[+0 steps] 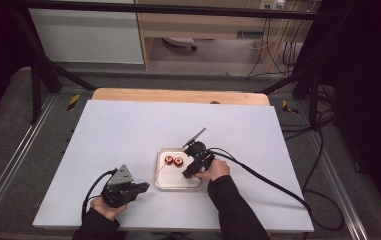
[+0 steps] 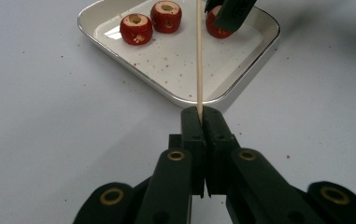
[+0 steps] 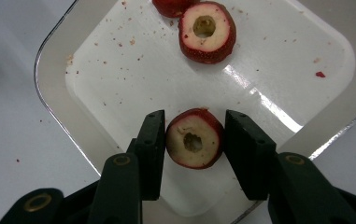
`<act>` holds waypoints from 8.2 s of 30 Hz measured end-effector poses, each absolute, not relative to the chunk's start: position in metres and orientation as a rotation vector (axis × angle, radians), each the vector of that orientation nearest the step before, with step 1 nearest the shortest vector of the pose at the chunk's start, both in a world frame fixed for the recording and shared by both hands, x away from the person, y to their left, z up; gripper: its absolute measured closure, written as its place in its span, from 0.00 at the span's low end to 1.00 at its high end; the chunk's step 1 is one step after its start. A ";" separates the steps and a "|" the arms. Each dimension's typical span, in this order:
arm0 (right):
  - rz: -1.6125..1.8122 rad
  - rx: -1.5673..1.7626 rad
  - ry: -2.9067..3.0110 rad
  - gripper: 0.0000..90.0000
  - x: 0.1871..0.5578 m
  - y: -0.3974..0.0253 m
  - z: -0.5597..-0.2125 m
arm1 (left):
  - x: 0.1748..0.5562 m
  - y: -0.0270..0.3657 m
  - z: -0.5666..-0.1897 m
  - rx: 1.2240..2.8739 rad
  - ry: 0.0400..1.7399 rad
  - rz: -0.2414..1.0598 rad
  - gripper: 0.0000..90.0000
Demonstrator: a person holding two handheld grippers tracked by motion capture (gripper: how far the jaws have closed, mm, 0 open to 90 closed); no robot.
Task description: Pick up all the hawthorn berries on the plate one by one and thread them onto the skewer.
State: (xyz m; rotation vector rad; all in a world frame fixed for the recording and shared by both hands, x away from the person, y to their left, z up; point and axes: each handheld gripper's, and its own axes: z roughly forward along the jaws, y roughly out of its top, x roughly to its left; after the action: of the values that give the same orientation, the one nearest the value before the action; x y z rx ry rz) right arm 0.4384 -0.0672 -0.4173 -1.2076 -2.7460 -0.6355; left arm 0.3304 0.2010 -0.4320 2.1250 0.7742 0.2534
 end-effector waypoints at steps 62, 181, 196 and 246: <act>-2.161 -1.429 -1.821 0.67 0.419 -0.116 -0.388 | 0.327 0.135 -0.427 1.873 0.962 0.312 0.98; -2.010 -1.331 -2.040 0.55 0.362 -0.080 -0.436 | 0.333 0.134 -0.428 1.788 1.003 0.278 0.99; -1.714 -1.328 -2.412 0.19 0.379 -0.111 -0.410 | 0.332 0.166 -0.428 1.962 0.927 0.300 0.98; -0.712 -1.084 -2.820 0.67 0.477 -0.037 -0.418 | 0.331 0.218 -0.438 2.105 0.944 0.316 0.98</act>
State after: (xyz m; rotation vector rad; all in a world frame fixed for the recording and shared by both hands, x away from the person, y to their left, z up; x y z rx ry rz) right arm 0.4770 -0.0369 -0.4183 -1.0835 -2.8202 -0.7120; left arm 0.3312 0.2184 -0.4378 2.1046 0.9436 0.3163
